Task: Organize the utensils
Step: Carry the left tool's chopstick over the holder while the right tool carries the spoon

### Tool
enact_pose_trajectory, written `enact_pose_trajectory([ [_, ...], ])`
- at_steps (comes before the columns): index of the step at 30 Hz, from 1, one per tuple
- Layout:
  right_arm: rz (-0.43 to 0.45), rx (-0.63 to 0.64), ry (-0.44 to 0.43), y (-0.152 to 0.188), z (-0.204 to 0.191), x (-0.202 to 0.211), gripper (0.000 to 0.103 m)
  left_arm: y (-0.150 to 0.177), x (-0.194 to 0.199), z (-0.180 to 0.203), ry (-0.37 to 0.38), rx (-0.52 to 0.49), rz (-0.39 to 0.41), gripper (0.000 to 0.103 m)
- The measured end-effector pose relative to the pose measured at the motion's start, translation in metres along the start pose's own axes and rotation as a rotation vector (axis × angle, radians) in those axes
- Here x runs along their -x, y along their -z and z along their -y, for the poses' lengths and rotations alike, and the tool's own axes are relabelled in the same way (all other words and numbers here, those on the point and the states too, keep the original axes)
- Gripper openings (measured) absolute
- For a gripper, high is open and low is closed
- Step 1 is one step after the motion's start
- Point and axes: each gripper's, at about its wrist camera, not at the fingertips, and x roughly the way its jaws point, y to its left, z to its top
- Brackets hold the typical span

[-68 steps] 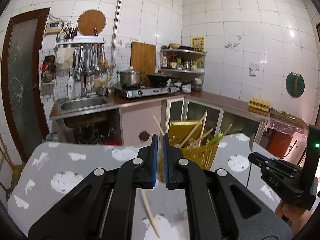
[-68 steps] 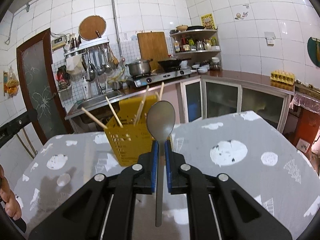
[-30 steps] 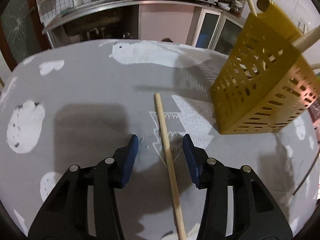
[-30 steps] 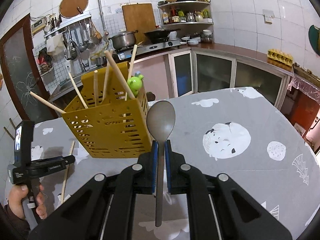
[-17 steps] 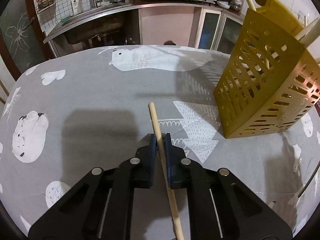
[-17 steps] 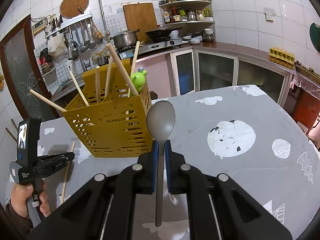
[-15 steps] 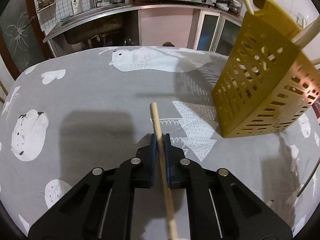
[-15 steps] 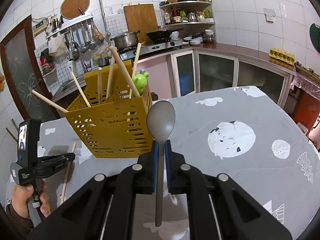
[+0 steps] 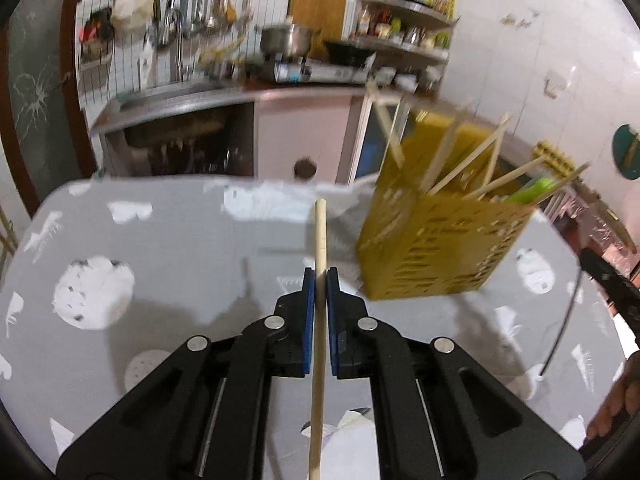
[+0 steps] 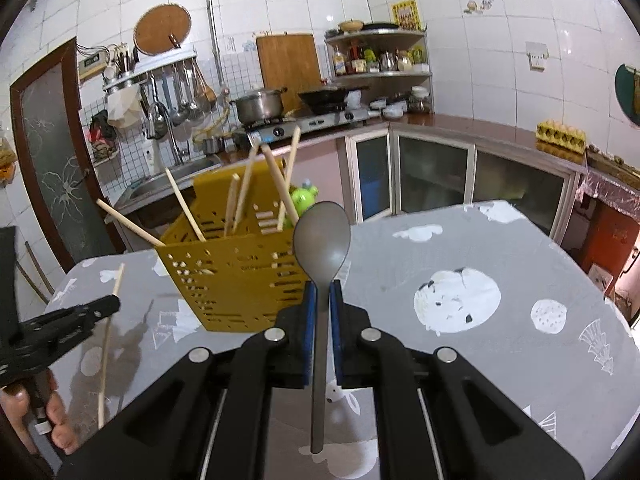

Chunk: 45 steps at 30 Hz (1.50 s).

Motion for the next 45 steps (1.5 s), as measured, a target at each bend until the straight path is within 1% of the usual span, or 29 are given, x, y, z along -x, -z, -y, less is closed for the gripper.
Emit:
enact_pose_trajectory([
  [3,0.049,0.003,-0.003,-0.004,-0.002,0.011,0.008,-0.002,0.030,0.006,0.019,-0.011,0.087,0.004],
  [6,0.094,0.006,-0.012,-0.009,-0.005,0.021,0.008,-0.008,0.052,0.011,0.046,-0.016,0.155,0.004],
  [8,0.114,0.009,-0.019,-0.013,-0.008,0.026,0.008,-0.012,0.064,0.015,0.070,-0.014,0.184,0.004],
  [12,0.146,0.015,-0.040,-0.025,-0.011,0.033,0.008,-0.027,0.087,0.022,0.138,-0.006,0.266,0.005],
  [15,0.167,0.011,-0.053,-0.035,-0.012,0.036,0.008,-0.036,0.097,0.030,0.147,-0.019,0.313,0.004],
  [18,0.184,0.003,-0.068,-0.043,-0.013,0.037,0.008,-0.048,0.101,0.034,0.164,-0.007,0.342,0.004],
  [21,0.208,0.008,-0.078,-0.057,-0.016,0.036,0.008,-0.061,0.103,0.041,0.187,-0.009,0.364,0.005],
  [27,0.253,0.015,-0.091,-0.088,-0.025,0.029,0.008,-0.098,0.106,0.061,0.235,-0.012,0.458,0.005],
  [33,0.294,-0.015,-0.100,-0.116,-0.026,0.015,0.008,-0.123,0.098,0.080,0.239,-0.047,0.561,0.005],
  [35,0.307,-0.021,-0.099,-0.119,-0.025,0.009,0.008,-0.129,0.092,0.086,0.227,-0.063,0.590,0.004],
  [38,0.333,-0.024,-0.106,-0.125,-0.027,-0.001,0.008,-0.134,0.076,0.088,0.244,-0.067,0.610,0.004],
  [43,0.351,-0.015,-0.099,-0.125,-0.029,-0.018,0.008,-0.131,0.052,0.091,0.219,-0.096,0.640,0.004],
  [45,0.353,-0.014,-0.097,-0.123,-0.027,-0.025,0.008,-0.130,0.042,0.088,0.227,-0.092,0.649,0.004],
])
